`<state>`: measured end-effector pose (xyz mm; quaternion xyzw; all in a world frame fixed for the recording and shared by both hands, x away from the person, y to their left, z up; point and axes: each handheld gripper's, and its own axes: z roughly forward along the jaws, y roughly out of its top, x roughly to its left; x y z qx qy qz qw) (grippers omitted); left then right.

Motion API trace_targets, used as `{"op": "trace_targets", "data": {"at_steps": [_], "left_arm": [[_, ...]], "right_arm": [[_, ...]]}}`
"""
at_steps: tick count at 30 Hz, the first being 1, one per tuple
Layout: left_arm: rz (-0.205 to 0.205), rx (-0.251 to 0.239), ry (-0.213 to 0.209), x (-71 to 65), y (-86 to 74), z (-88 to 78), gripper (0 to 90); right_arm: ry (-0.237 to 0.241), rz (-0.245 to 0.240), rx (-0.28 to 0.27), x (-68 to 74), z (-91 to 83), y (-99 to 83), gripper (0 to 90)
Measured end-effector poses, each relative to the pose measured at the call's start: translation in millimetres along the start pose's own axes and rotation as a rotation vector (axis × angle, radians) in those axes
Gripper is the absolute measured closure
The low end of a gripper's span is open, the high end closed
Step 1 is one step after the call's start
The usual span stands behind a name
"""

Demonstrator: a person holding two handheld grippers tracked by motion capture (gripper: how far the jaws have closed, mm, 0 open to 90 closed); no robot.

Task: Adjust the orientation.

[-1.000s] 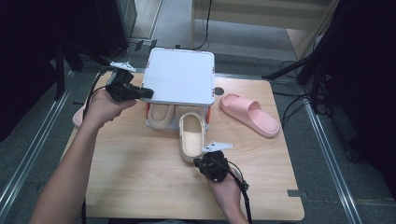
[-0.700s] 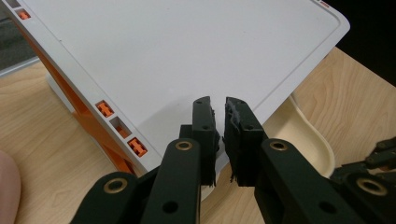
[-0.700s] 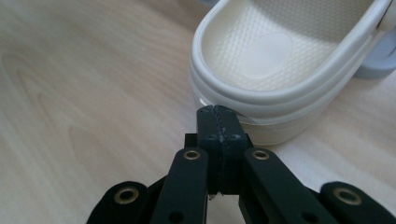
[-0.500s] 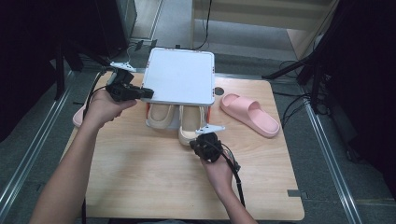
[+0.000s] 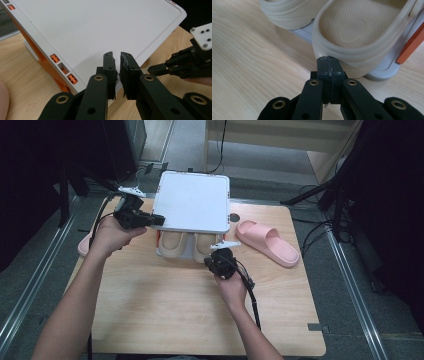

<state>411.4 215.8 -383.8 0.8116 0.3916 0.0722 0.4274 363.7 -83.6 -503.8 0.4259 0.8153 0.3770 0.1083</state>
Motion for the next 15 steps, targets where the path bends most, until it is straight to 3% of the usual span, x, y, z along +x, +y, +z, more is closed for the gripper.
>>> {"op": "trace_targets", "data": {"at_steps": [3, 8, 10, 15], "left_arm": [[-0.007, 0.0, -0.008, 0.2, 0.2, 0.4, 82.4], [-0.005, -0.002, -0.009, 0.7, 0.4, 0.4, 82.0], [-0.005, -0.009, -0.028, 1.5, 0.1, 1.1, 78.7], [-0.016, -0.005, -0.028, 2.3, 0.9, -0.1, 74.5]], "right_arm": [[-0.023, 0.0, 0.005, -5.9, 3.2, 3.9, 89.7], [-0.018, 0.009, 0.0, -12.0, 1.6, 3.2, 88.8], [-0.018, 0.025, 0.002, -12.8, -0.3, 2.6, 86.3], [0.036, 0.043, -0.021, -10.8, -12.3, -1.5, 86.0]]}}
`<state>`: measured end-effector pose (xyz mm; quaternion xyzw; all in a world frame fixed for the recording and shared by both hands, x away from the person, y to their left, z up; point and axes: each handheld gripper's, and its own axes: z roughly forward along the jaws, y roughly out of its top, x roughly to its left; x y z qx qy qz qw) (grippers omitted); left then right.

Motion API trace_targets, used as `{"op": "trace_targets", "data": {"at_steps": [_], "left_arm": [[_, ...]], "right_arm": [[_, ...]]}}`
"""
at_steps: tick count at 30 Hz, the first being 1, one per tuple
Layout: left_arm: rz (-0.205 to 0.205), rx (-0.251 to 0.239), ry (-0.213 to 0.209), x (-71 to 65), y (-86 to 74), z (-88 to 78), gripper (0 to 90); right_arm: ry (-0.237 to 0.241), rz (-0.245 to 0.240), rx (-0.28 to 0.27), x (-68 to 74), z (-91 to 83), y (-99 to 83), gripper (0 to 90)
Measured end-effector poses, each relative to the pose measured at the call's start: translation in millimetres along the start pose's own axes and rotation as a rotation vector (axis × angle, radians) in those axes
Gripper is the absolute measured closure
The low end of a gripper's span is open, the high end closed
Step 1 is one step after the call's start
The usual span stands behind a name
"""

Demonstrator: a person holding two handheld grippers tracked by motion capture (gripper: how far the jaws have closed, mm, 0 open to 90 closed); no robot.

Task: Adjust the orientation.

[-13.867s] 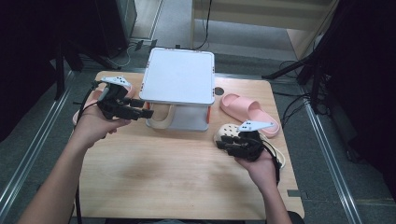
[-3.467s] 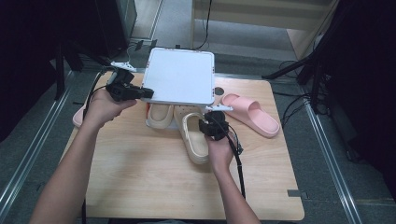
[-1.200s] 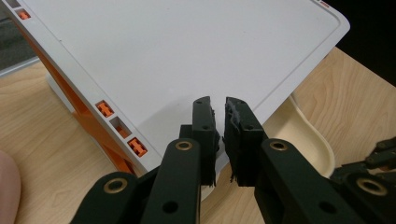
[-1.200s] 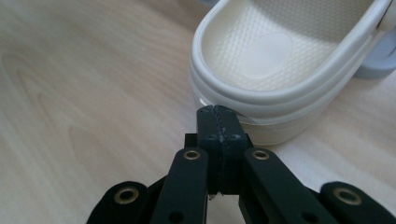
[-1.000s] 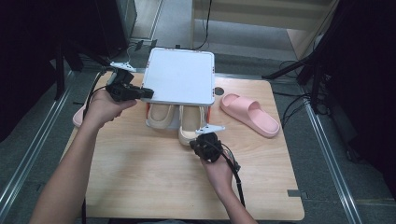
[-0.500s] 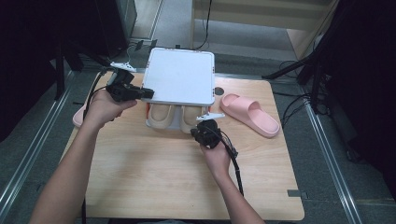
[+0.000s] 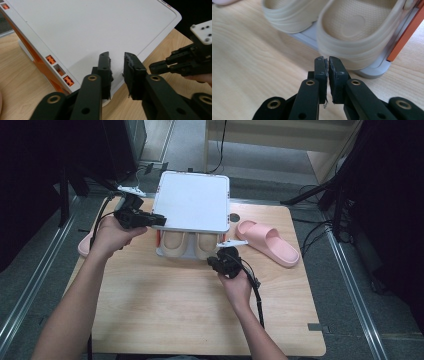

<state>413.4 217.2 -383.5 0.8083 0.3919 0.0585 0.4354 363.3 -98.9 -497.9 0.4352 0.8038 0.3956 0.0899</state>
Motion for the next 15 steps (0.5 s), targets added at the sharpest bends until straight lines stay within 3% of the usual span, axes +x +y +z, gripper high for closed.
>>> {"op": "trace_targets", "data": {"at_steps": [3, 7, 13, 15], "left_arm": [[-0.027, 0.0, 0.003, 1.5, 0.1, -3.8, 65.5], [-0.032, -0.027, 0.014, 7.4, -2.3, -13.0, 53.2], [-0.048, -0.014, 0.054, 12.5, -7.5, -29.1, 46.5], [-0.048, -0.017, 0.064, 13.4, -10.8, -32.8, 45.7]], "right_arm": [[0.024, -0.014, -0.01, 2.7, -10.8, -2.9, 82.7], [0.055, -0.045, -0.017, 3.9, -28.7, -9.4, 74.5], [0.138, -0.007, -0.049, -2.7, -53.3, -23.1, 59.2], [0.151, -0.035, -0.06, -3.9, -57.2, -26.2, 52.3]]}}
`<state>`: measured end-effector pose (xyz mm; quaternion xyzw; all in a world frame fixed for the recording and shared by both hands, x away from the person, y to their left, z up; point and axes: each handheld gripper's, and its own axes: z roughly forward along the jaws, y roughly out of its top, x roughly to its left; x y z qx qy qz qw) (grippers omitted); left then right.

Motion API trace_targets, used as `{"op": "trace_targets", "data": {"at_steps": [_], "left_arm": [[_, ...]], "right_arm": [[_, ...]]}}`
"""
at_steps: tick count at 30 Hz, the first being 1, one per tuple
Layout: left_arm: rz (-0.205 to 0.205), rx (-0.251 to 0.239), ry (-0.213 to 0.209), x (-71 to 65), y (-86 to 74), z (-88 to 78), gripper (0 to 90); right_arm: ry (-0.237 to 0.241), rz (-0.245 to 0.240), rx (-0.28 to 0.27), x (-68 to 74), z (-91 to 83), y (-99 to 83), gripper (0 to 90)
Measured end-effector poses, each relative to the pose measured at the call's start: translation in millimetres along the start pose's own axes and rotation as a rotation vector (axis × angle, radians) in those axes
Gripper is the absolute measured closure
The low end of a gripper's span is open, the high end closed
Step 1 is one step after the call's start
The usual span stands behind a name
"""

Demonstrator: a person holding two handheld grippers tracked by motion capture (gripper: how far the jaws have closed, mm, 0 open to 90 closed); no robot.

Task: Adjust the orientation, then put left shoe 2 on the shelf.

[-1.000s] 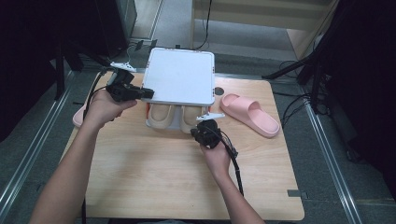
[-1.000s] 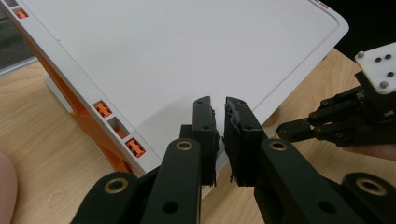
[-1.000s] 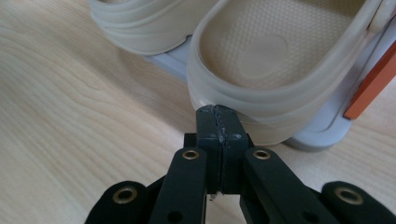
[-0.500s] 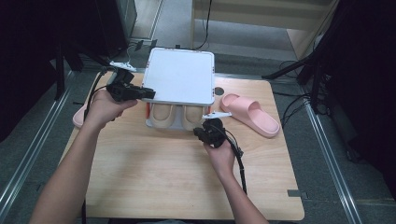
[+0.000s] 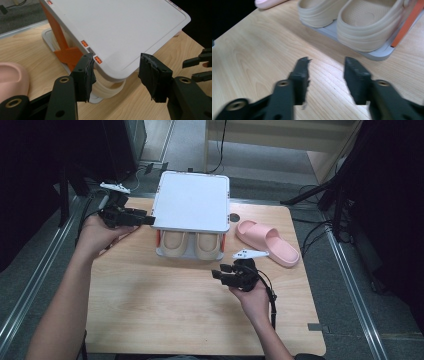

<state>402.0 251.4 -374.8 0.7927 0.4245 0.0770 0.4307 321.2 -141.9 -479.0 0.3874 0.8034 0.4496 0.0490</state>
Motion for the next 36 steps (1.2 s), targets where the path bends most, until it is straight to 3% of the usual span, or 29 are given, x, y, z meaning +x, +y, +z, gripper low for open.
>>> {"op": "trace_targets", "data": {"at_steps": [2, 4, 7, 9, 12, 17, 22, 26, 28, 29, 36], "left_arm": [[-0.007, 0.001, 0.015, 2.3, -3.8, -3.4, 44.5], [-0.01, 0.008, 0.024, 4.7, -6.7, -5.8, 43.4], [-0.02, 0.014, 0.038, 8.7, -11.4, -10.9, 41.0], [-0.03, 0.012, 0.049, 11.5, -15.0, -15.0, 39.8], [-0.054, 0.01, 0.069, 16.7, -21.5, -21.3, 38.9], [-0.077, 0.011, 0.103, 24.2, -31.2, -29.4, 38.5], [-0.071, -0.011, 0.124, 28.5, -40.3, -35.5, 39.8], [-0.086, 0.016, 0.121, 32.0, -47.3, -36.3, 48.5], [-0.094, 0.026, 0.125, 33.0, -49.0, -36.6, 59.9], [-0.105, 0.02, 0.15, 36.3, -52.9, -37.2, 67.2], [-0.134, 0.033, 0.154, 52.8, -66.9, -36.3, 81.1]], "right_arm": [[-0.01, -0.017, 0.004, 0.3, -5.4, -3.6, 50.5], [-0.019, 0.003, 0.015, -1.6, -10.4, -5.6, 50.1], [-0.016, 0.032, -0.01, -6.1, -18.1, -5.2, 49.1], [-0.016, 0.023, -0.016, -9.3, -20.1, -3.1, 48.5], [-0.035, 0.007, -0.008, -15.0, -19.7, -0.8, 48.5], [-0.024, 0.041, -0.023, -22.5, -17.3, 3.3, 48.5], [-0.02, 0.017, -0.018, -22.8, -13.2, 9.3, 48.5], [-0.023, 0.008, -0.009, -26.1, -8.2, 12.6, 48.5], [-0.021, 0.012, 0.005, -26.8, -6.1, 14.2, 48.6], [-0.016, 0.006, 0.005, -26.6, -5.0, 15.0, 48.7], [-0.018, -0.02, 0.023, -24.5, -1.5, 17.6, 48.9]]}}
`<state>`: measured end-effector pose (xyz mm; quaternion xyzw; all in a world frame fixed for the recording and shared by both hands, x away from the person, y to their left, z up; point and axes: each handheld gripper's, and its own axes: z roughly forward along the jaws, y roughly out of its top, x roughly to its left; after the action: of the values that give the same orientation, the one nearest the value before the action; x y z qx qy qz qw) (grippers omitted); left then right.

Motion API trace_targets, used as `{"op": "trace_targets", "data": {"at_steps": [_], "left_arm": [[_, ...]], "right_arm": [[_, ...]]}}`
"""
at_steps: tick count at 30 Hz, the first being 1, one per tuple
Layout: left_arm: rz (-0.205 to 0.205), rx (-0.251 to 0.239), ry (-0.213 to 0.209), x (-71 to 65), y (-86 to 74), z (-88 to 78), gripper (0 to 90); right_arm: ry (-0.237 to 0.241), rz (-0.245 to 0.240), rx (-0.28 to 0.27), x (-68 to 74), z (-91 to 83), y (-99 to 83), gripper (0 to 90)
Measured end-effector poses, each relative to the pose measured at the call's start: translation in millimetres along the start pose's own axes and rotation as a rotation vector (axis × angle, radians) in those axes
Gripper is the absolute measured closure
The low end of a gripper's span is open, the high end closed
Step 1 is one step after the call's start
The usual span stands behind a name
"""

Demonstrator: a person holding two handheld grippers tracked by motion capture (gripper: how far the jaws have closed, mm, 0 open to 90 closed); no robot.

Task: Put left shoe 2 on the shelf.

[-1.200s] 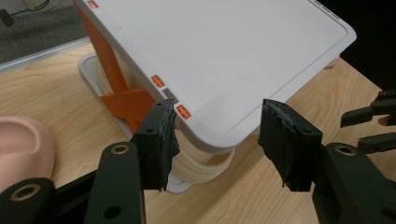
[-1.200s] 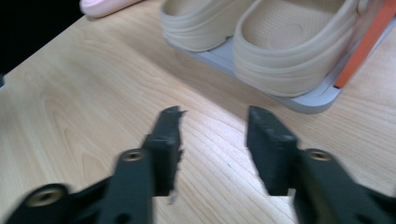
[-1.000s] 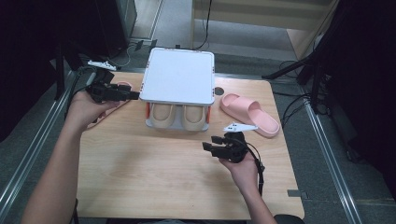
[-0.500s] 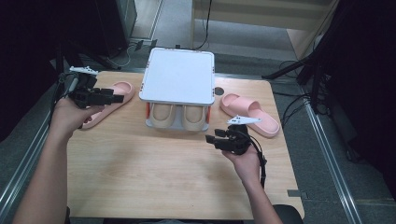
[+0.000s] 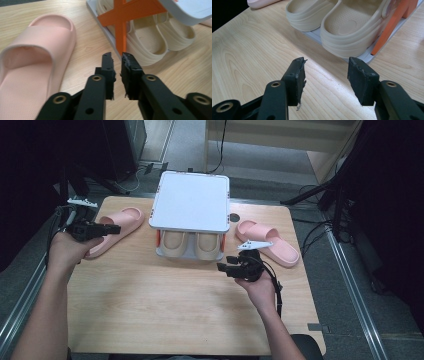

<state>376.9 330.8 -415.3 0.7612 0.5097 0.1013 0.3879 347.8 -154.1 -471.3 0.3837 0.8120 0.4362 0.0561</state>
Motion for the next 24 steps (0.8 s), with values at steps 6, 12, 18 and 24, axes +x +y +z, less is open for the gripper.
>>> {"op": "trace_targets", "data": {"at_steps": [6, 12, 18, 24], "left_arm": [[-0.01, 0.016, 0.034, 18.5, -10.8, 7.2, 85.8], [-0.051, -0.013, 0.066, 46.5, -26.5, 18.5, 88.9], [-0.047, 0.019, 0.135, 67.0, -32.6, 30.3, 88.5], [-0.104, 0.015, 0.113, 85.7, -37.4, 43.6, 88.5]], "right_arm": [[-0.006, 0.007, 0.003, -1.1, -0.2, 0.1, 49.0], [-0.007, 0.002, 0.018, 1.7, 0.7, -2.5, 48.8], [-0.02, 0.007, 0.02, 3.8, -5.6, -9.9, 48.7], [-0.037, 0.013, 0.021, 5.7, -11.3, -18.9, 48.7]]}}
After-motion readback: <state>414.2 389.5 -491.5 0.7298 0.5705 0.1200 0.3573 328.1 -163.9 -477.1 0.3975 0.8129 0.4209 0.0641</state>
